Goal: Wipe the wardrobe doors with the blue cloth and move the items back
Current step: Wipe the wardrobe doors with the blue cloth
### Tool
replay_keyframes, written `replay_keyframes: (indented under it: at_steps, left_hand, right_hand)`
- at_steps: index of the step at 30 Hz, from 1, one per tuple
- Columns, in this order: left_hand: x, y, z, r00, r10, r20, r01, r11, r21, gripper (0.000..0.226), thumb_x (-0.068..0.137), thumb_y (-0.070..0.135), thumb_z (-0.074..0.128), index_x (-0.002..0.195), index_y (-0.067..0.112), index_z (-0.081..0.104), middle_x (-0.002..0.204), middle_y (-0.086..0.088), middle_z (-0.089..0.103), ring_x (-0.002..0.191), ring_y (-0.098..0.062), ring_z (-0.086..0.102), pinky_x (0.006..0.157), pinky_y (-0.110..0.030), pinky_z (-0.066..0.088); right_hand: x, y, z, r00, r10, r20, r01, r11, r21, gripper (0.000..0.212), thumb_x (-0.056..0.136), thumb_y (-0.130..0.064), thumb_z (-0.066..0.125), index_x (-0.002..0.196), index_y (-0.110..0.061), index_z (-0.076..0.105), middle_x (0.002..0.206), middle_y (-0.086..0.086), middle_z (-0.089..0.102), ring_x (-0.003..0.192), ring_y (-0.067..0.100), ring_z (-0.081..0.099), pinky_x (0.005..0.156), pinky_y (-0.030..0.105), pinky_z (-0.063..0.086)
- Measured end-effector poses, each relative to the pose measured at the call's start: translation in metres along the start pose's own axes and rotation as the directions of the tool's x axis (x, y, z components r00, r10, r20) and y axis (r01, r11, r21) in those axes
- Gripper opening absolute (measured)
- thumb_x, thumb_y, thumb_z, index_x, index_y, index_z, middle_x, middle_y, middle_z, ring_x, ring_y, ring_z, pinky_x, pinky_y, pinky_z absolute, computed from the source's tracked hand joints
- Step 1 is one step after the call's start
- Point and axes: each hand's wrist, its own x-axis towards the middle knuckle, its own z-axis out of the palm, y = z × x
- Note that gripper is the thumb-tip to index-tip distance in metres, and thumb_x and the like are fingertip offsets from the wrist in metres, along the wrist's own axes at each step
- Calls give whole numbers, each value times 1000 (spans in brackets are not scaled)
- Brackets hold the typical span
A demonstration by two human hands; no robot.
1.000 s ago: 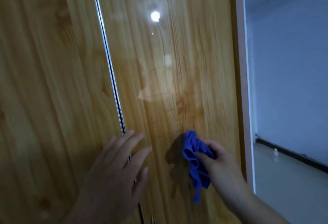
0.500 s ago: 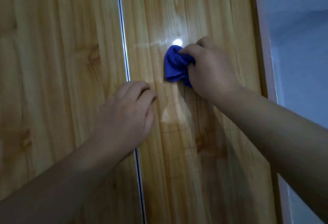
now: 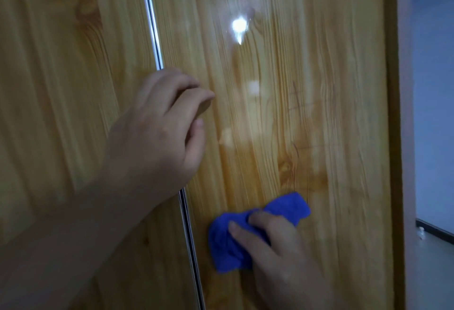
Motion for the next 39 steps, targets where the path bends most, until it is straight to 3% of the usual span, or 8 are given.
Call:
replay_keyframes:
  at_steps: [8,14,19,25,29,32,35,39]
  left_hand:
    - [-53,21,-9,987,-128,95,132,990,-44,58,83,0,51,140,6,58,153,-13,47,153,-29,32,125,-28,23]
    - [-81,22,-21,956,-250,151,261,963,-60,62,82,9,54,144,11,54,155,-8,44,149,-27,36,120,-41,34]
    - [-78,21,-23,950,-295,101,307,944,-123,60,78,6,53,137,8,59,145,-8,53,140,-25,45,118,-25,30]
    - [-85,14,-14,976,-210,53,215,971,-102,59,77,1,54,135,-1,61,141,-17,58,138,-35,49,120,-42,37]
    - [-85,14,-12,976,-214,30,216,967,-133,56,78,0,53,134,-2,60,140,-19,58,136,-38,49,121,-33,31]
    - [-87,18,-11,975,-219,40,222,963,-151,55,80,1,54,134,-1,60,141,-20,55,137,-41,48,119,-36,33]
    - [-87,26,-12,974,-218,67,225,964,-144,54,80,3,57,134,2,60,145,-19,51,137,-38,47,113,-41,40]
    - [-86,45,-7,992,-63,108,74,993,-92,49,80,3,59,129,1,64,146,-25,51,133,-45,49,109,-63,41]
  right_hand:
    - [-50,8,10,967,-9,255,71,970,-234,33,73,-79,53,98,-58,55,98,-35,58,86,-6,59,74,28,52]
    - [65,-47,-27,944,-330,16,328,928,-175,17,94,-48,56,108,-41,59,105,-18,56,91,4,60,73,28,53]
    - [173,-98,-71,863,-456,-219,381,871,-311,52,89,-42,34,114,-17,71,99,-9,62,85,-5,51,75,10,42]
    - [153,-89,-58,828,-476,-297,351,852,-388,39,95,-11,40,105,4,75,102,22,63,93,35,61,77,40,47]
    - [74,-43,-22,928,-353,-123,323,922,-213,31,97,-32,46,98,-18,74,94,-8,68,91,4,64,80,19,51]
    - [-24,-7,7,951,-230,208,265,951,-160,8,89,-30,71,97,-29,71,100,0,69,83,22,67,75,45,59]
    - [-89,21,18,942,-163,293,234,946,-225,38,76,-9,77,113,-16,71,118,8,55,77,27,62,63,37,56]
    - [-92,18,5,936,-202,290,293,902,-317,28,85,-28,59,113,-31,62,113,-3,57,84,18,61,61,36,56]
